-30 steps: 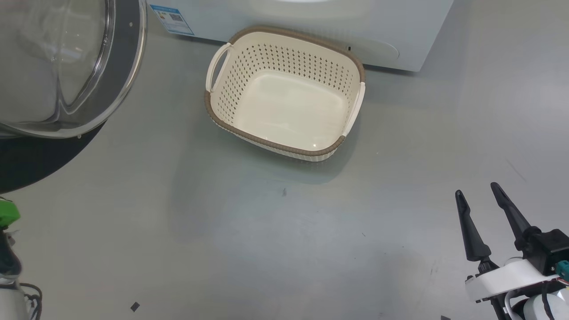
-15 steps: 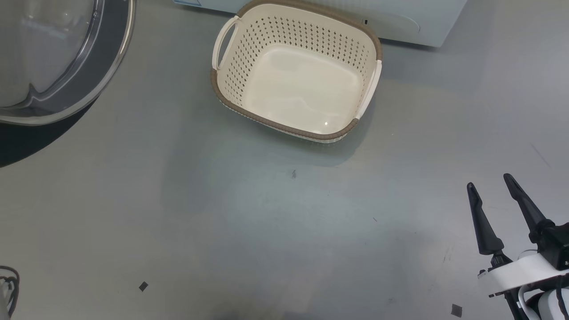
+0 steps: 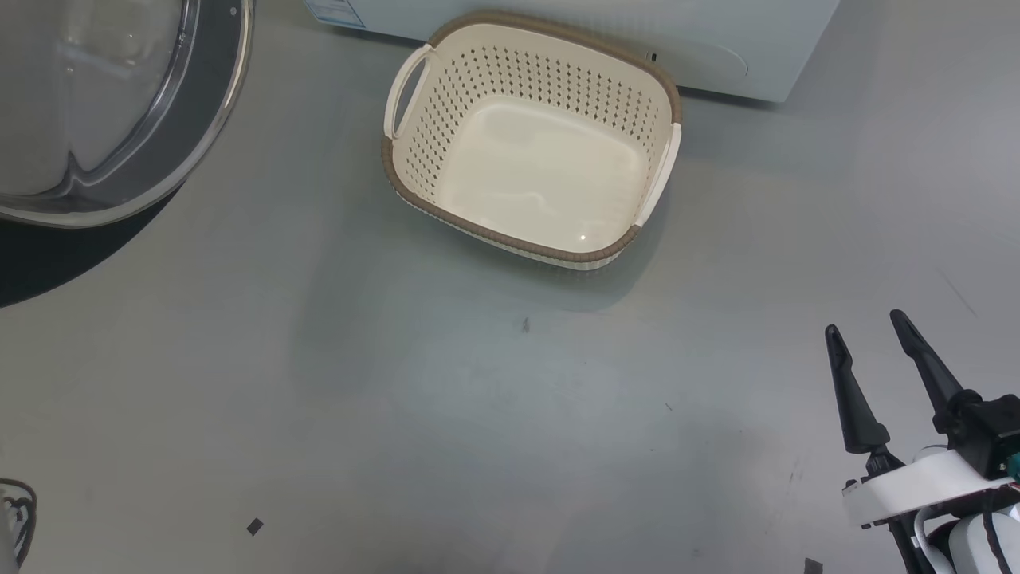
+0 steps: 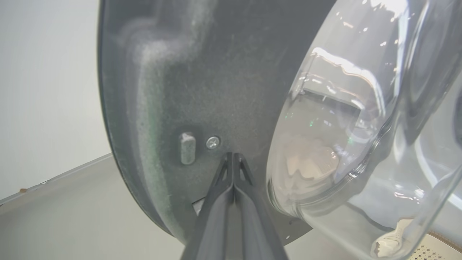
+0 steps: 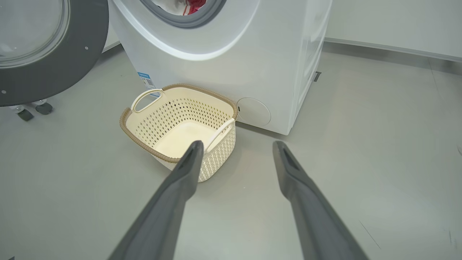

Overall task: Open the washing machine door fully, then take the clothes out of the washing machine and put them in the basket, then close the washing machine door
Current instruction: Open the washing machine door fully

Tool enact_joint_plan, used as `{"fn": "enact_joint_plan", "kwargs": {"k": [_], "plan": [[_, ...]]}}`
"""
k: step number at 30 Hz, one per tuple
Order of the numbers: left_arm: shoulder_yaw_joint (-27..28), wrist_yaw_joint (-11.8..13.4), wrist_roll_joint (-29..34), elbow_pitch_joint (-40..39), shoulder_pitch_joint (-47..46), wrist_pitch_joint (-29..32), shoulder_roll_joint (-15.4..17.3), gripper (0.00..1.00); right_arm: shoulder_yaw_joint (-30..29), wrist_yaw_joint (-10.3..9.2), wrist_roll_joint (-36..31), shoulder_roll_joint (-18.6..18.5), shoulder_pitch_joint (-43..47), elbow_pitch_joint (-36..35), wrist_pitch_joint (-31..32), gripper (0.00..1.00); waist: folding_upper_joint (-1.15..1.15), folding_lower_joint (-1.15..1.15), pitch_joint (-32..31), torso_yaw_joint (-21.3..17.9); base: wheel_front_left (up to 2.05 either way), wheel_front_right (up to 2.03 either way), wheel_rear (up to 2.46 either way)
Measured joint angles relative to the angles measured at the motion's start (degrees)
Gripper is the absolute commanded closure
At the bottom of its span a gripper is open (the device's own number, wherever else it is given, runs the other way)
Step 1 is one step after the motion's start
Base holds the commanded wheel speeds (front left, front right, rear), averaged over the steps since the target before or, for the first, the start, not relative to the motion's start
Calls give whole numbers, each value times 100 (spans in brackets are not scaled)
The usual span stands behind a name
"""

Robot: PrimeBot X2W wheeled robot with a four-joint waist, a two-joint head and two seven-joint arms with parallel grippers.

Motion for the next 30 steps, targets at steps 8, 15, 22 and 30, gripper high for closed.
{"fn": "enact_joint_plan", "kwargs": {"k": [8,15,22,30], "plan": [[-387,-218,320,110,61,-167,4,100,104,25,34,199,-141,223,-30,0,0,0,-403,-73,0,0,0],[-829,-446,600,54,355,-236,-103,100,110,24,81,372,-141,491,-77,0,0,0,-866,-180,0,0,0],[-1212,-613,755,-35,694,-236,-286,100,124,22,147,521,-132,716,-119,0,0,0,-1378,-324,0,0,0],[-1346,-655,931,-218,1311,-286,-316,100,162,15,176,714,-132,782,-124,0,0,0,-1903,-594,0,0,0]]}}
